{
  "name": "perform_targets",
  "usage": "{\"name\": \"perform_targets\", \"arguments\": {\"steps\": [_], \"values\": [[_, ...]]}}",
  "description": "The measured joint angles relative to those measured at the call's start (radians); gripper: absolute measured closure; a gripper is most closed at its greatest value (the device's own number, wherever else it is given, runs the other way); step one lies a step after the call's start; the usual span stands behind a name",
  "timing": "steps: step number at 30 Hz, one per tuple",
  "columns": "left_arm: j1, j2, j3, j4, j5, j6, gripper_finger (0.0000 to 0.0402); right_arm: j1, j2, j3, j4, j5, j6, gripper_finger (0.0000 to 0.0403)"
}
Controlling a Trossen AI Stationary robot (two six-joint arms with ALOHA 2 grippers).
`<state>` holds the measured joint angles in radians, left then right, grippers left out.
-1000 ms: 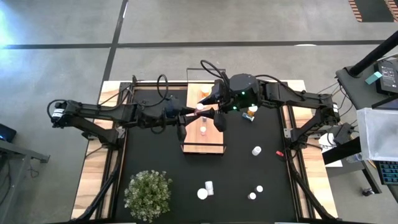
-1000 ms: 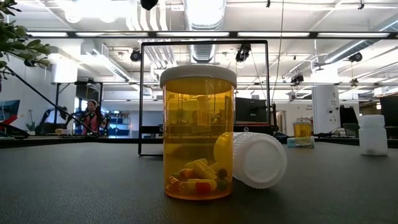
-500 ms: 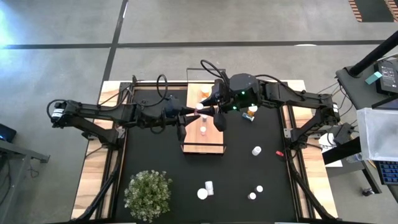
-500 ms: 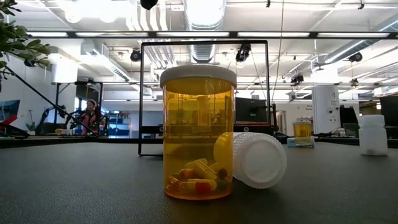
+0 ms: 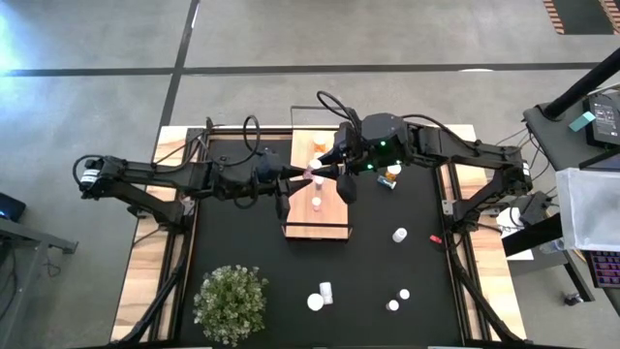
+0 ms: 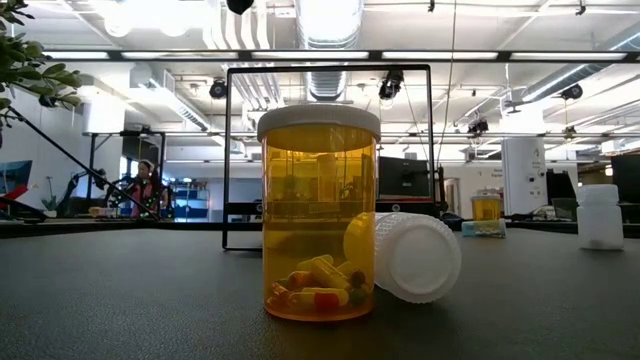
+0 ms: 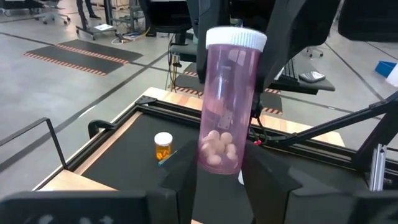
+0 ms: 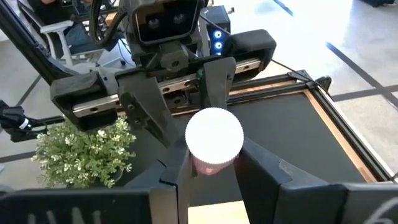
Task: Pick and place medicine bottles onto shelf by color
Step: Put the top pink pill bottle on the shelf aligned with the other pink pill bottle
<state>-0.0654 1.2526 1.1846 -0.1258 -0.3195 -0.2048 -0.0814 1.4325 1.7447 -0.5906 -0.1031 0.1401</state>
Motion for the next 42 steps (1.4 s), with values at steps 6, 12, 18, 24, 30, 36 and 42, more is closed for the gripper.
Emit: {"name": "perform_targets", "arguments": {"steps": [6, 12, 18, 24, 30, 36, 42], "values": [[0.000, 0.000, -0.004, -0.007, -0.001, -0.050, 0.0254, 0.000, -0.008, 0.002, -0.033, 0.001, 0.007, 0.0306], [0.000, 0.000, -0.010, -0.006, -0.019, -0.053, 0.0209, -0.006, -0.011, 0.002, -0.067, 0.007, 0.008, 0.0305], [0.000, -0.016, -0.009, -0.020, -0.055, -0.073, 0.0194, -0.013, -0.024, 0.002, -0.249, 0.187, 0.020, 0.0305], [0.000, -0.021, -0.009, -0.021, -0.055, -0.130, 0.0194, -0.011, -0.020, -0.015, -0.378, 0.209, 0.034, 0.0305], [0.000, -0.032, -0.011, -0.023, -0.055, -0.130, 0.0194, -0.011, -0.021, -0.174, -0.362, 0.210, 0.032, 0.0305], [0.000, -0.046, -0.011, -0.022, -0.054, -0.130, 0.0194, -0.011, -0.032, -0.365, -0.210, 0.180, -0.057, 0.0305], [0.000, -0.049, -0.011, -0.022, -0.054, -0.130, 0.0194, -0.015, -0.064, -0.513, -0.058, 0.147, -0.113, 0.0305]]}}
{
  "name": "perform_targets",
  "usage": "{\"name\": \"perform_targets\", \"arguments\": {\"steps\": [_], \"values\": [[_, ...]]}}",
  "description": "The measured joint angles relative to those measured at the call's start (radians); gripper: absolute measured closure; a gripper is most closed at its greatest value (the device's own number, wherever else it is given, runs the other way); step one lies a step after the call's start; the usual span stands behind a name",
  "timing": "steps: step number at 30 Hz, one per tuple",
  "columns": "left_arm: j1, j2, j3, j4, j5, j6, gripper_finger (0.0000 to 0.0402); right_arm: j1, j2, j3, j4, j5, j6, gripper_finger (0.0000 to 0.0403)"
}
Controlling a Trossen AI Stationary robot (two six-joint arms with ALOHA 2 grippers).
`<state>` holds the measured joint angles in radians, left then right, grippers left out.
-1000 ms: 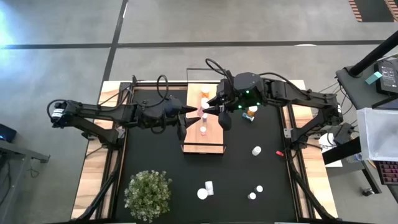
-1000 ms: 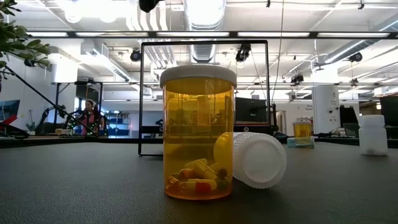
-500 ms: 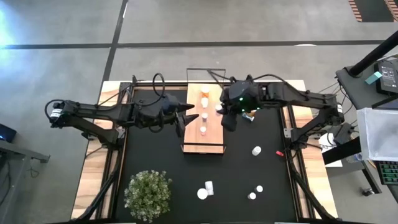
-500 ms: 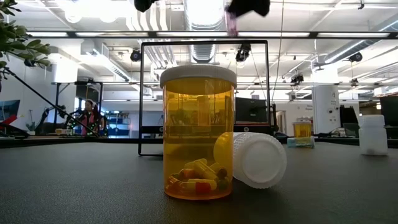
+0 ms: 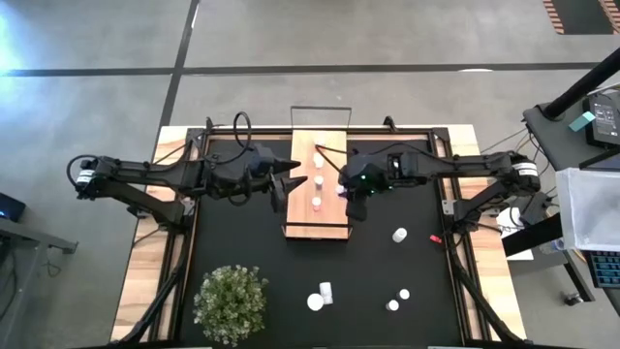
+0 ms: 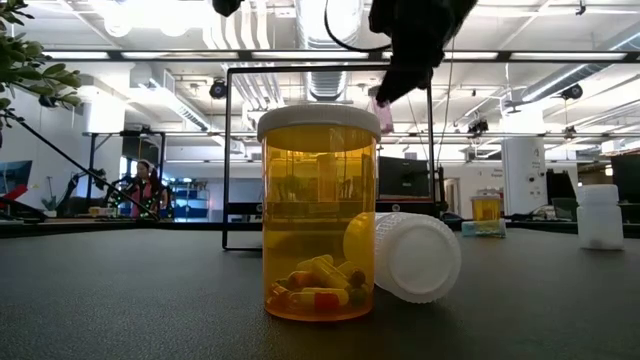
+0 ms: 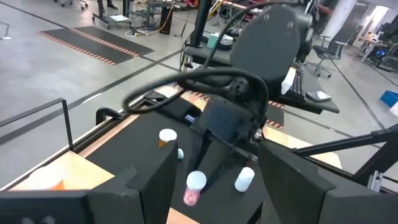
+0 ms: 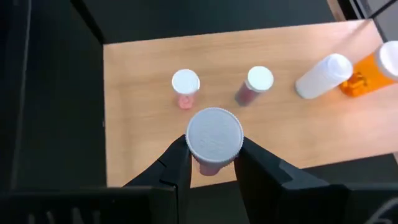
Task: Pick and place medicine bottles onto shelf by color
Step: Put the top pink pill bottle on the shelf aligned with the other pink pill bottle
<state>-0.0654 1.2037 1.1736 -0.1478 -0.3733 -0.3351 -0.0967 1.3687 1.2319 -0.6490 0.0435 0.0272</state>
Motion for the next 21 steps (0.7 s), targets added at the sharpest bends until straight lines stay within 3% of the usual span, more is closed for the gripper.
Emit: {"name": "perform_targets", "arguments": {"steps": [5, 12, 21], "values": [[0.000, 0.000, -0.002, -0.002, 0.000, 0.000, 0.0194, -0.005, -0.059, -0.150, 0.150, -0.046, -0.065, 0.0305], [0.000, 0.000, -0.002, -0.001, 0.000, 0.000, 0.0194, -0.011, -0.104, -0.357, 0.410, -0.072, -0.021, 0.0305], [0.000, 0.000, -0.002, 0.005, -0.002, 0.000, 0.0194, -0.011, -0.049, -0.421, 0.517, -0.077, 0.040, 0.0305]]}}
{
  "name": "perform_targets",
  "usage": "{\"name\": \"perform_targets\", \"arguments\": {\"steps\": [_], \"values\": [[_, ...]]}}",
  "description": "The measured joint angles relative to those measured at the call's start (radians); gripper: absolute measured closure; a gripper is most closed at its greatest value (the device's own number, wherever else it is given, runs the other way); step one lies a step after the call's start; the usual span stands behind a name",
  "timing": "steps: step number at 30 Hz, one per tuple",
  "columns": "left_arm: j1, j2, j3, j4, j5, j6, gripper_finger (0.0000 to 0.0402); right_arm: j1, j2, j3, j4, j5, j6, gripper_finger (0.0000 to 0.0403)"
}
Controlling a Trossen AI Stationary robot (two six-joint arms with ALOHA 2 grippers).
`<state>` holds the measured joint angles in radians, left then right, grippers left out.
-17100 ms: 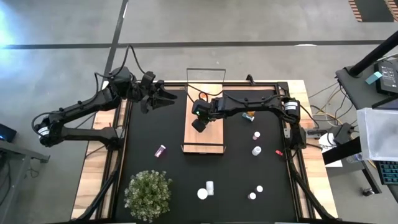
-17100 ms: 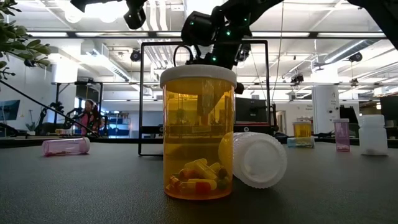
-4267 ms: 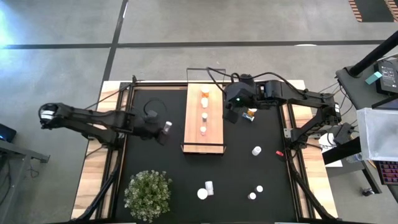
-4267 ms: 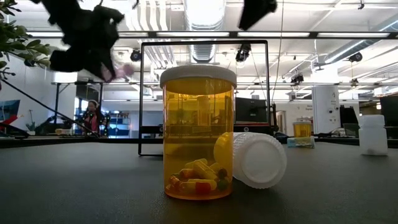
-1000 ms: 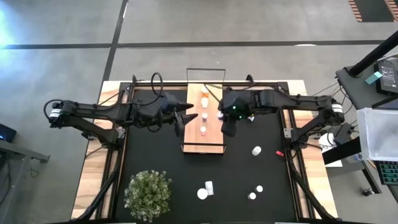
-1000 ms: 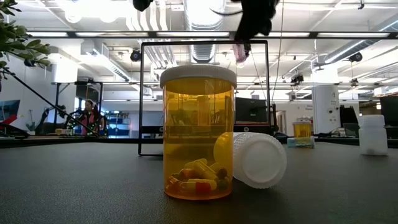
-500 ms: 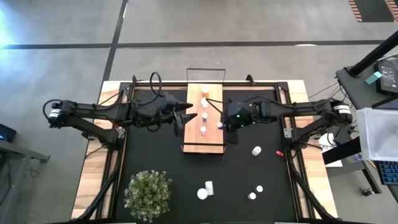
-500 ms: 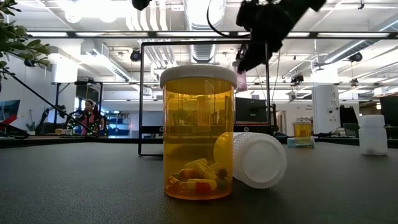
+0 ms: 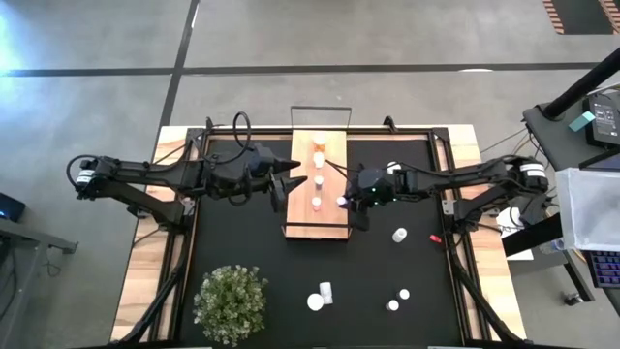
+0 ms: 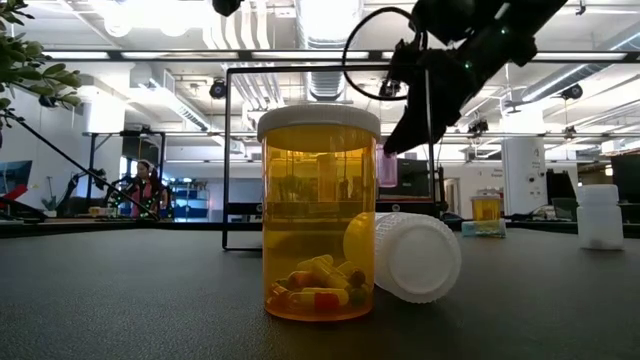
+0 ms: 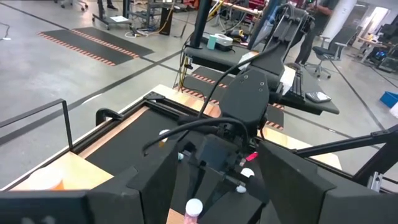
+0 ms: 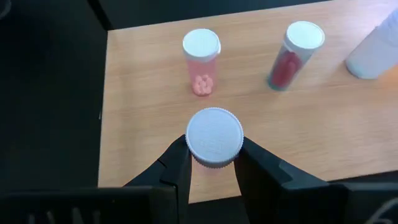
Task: Pick and place medicine bottles onto shelf by color
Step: Put the top pink pill bottle on the shelf aligned with the other pink pill bottle
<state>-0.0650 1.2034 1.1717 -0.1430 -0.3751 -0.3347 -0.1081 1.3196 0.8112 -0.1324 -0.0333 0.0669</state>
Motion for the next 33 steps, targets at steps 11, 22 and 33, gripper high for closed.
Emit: {"name": "perform_targets", "arguments": {"steps": [11, 22, 33], "values": [[0.000, 0.000, 0.000, 0.002, -0.003, -0.001, 0.0194, -0.002, 0.050, 0.001, 0.098, -0.004, -0.069, 0.0305], [0.000, 0.000, 0.000, 0.000, -0.005, 0.000, 0.0194, -0.011, 0.053, -0.013, 0.071, -0.013, -0.173, 0.0305], [0.000, 0.004, 0.000, 0.000, -0.005, 0.000, 0.0194, -0.058, 0.053, -0.016, 0.086, -0.100, -0.240, 0.0305]]}}
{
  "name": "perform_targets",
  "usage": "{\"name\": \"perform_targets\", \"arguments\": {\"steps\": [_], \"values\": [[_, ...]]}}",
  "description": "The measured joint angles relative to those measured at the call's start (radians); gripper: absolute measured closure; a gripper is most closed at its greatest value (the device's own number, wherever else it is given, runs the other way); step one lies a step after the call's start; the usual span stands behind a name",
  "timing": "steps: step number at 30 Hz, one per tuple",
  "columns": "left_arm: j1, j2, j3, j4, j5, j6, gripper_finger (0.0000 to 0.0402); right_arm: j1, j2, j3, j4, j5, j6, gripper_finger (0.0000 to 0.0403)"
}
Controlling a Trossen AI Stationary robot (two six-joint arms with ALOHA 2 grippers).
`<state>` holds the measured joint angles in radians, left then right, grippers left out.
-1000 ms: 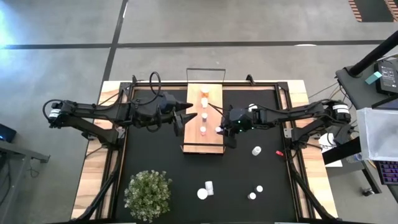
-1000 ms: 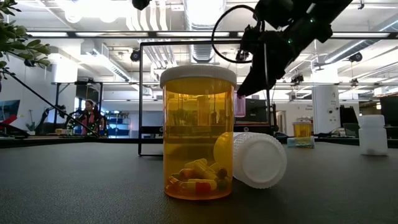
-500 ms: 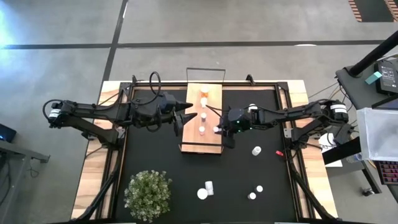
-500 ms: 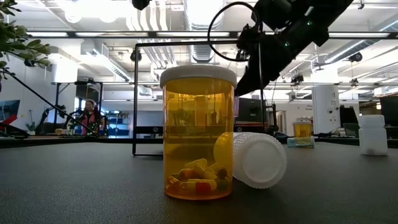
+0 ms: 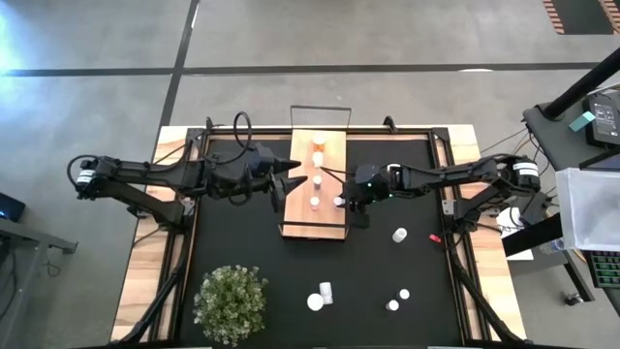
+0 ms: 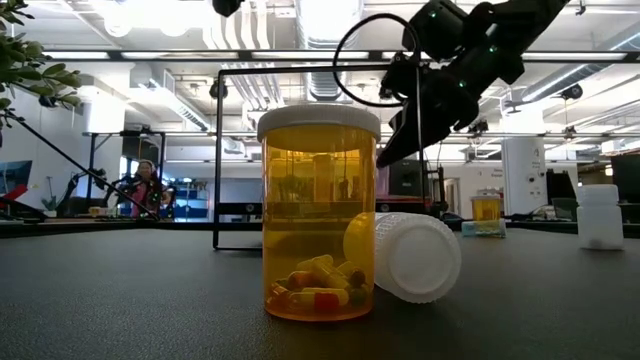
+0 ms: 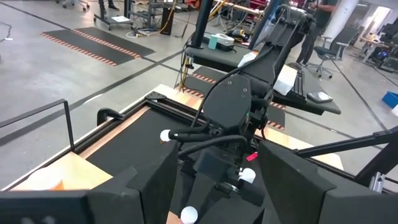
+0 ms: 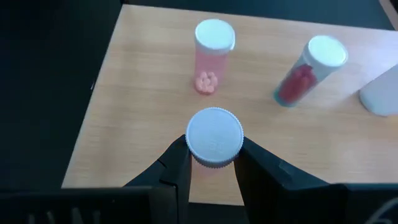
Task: Pick and place medicine bottles onto shelf by color
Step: Put the top pink pill bottle on the shelf aligned with the other pink pill bottle
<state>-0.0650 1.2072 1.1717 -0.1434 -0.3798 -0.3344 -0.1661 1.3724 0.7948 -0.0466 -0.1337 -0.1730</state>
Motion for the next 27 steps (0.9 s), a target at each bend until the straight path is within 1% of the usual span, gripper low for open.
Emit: {"name": "perform_targets", "arguments": {"steps": [7, 16, 27], "values": [[0.000, 0.000, 0.000, -0.001, 0.000, 0.000, 0.0194, -0.003, 0.002, 0.000, 0.002, -0.050, 0.012, 0.0305], [0.000, 0.000, 0.000, 0.001, -0.023, 0.001, 0.0194, -0.007, 0.066, 0.001, 0.051, -0.052, 0.016, 0.0305], [0.000, 0.000, 0.000, 0.000, -0.023, 0.001, 0.0194, -0.007, 0.074, 0.001, 0.075, -0.050, 0.036, 0.0305]]}}
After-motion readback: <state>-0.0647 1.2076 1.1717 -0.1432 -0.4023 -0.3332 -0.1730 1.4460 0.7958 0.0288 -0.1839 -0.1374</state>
